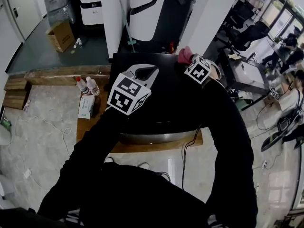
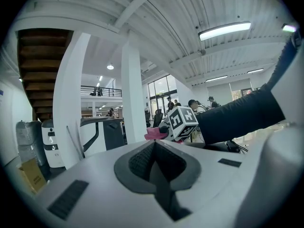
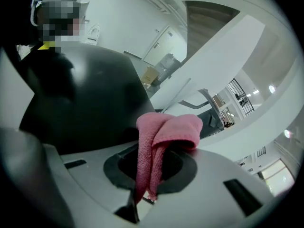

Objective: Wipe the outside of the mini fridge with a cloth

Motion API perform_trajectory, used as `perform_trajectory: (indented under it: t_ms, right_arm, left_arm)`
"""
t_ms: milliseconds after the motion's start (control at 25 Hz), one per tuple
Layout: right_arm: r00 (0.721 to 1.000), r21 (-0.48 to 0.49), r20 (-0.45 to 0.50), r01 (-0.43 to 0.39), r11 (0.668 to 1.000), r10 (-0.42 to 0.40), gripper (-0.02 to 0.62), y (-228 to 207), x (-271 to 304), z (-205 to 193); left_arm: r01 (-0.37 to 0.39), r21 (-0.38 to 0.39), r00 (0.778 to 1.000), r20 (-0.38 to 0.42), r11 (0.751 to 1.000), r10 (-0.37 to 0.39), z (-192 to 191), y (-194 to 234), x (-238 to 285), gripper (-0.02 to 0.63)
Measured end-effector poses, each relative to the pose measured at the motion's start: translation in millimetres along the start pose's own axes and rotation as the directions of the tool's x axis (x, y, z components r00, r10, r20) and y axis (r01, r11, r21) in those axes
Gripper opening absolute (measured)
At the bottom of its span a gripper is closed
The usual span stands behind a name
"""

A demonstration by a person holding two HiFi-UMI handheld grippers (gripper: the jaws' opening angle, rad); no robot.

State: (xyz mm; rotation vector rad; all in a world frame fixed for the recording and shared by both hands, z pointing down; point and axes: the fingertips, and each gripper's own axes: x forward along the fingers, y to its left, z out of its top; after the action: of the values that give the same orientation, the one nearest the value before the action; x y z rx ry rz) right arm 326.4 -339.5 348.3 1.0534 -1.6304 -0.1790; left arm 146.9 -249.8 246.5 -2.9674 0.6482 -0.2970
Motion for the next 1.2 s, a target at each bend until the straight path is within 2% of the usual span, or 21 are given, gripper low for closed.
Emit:
perform_trajectory:
  t_ms: [200,320,520,760,1040,1200]
  right_arm:
    - [0.998,0.016,-0.033,0.048,0.999,-0.047,0.054,-14,-7,-27]
    - [0.997,0.053,0.014,0.074,0.996,-0.075,0.054,-16,-21,-22]
    - [0.980,0.071,0.177,0.081,0.994,-0.092,0.054,9,-83,43]
    - [0.936,0.140,0.352,-0.058,0.989,0.005,0.054,74,-145,129]
    - [0.908,0.145,0.410,-0.155,0.977,0.083,0.055,163,-151,224]
    - [0.903,0.117,0.404,-0.210,0.971,0.147,0.055,206,-139,256]
  left_arm:
    - [-0.025,0.004,1.000,0.003,1.000,0.025,4,-8,-2,0.006]
    - [-0.044,0.002,0.999,0.017,0.999,0.044,9,-8,-13,0.006]
    - [-0.067,0.008,0.996,0.066,0.998,0.067,20,-1,-58,0.006]
    - [-0.073,-0.011,0.992,0.105,0.997,0.074,17,9,-123,0.006]
    - [-0.073,-0.057,0.992,0.102,0.996,0.078,-19,27,-184,0.006]
    - [-0.069,-0.076,0.994,0.076,0.995,0.074,-38,27,-201,0.006]
